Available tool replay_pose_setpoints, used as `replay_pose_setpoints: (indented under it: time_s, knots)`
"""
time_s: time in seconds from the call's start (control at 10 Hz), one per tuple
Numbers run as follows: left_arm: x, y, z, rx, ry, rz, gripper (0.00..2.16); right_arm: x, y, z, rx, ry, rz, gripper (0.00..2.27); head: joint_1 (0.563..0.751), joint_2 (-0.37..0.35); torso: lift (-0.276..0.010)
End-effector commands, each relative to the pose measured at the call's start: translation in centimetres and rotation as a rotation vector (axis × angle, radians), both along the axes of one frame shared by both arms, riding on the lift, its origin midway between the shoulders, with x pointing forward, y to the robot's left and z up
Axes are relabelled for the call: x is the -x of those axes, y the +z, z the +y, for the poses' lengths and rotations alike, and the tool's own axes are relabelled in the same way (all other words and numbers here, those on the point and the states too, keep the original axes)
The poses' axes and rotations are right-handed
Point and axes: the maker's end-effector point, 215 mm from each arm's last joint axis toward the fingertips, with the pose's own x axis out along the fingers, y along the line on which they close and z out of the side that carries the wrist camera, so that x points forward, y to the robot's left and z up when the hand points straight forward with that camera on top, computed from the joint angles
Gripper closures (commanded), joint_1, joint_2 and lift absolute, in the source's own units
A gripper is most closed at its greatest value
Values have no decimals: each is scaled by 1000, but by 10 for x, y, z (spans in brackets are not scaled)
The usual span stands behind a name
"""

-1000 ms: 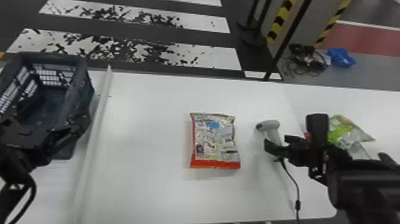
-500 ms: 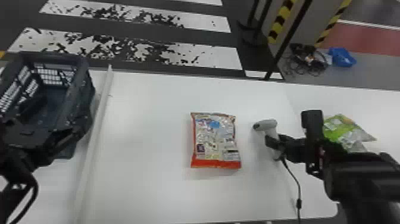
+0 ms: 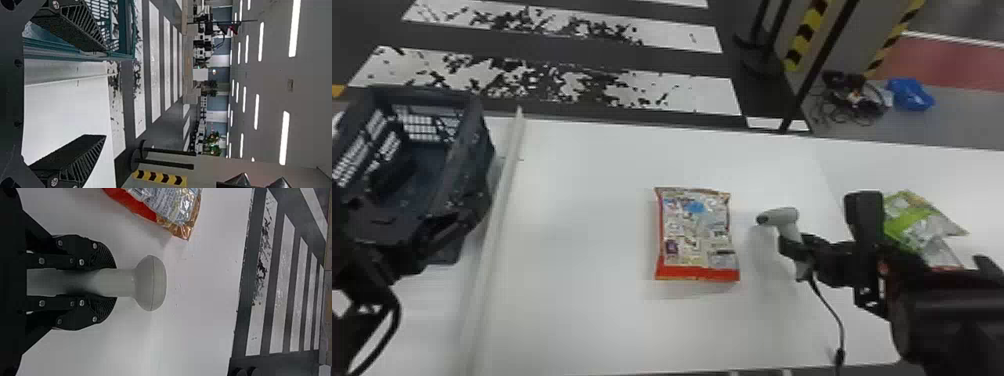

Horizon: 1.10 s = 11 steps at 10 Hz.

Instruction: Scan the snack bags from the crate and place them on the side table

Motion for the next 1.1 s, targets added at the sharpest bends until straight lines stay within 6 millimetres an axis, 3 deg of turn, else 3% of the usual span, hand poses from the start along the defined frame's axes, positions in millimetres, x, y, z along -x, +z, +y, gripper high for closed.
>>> replay_pose_setpoints:
  time_s: [0.0,0.2,0.4,1.0]
  knots:
    - [0,0,0,4,2,2,90,14,15,18,-10,24,-8,2013,695,-156,-94]
    - [-1,-2,0,5,2,8,90,28,34,50,-43,76,-20,2013,695,-127,-94]
    - [-1,-3,0,7,2,9,90,43,38,75,-69,110,7,2013,695,-89,-94]
    - [-1,-8,-2,22,-2,18,90,52,28,110,-55,172,57,2013,695,-29,-94]
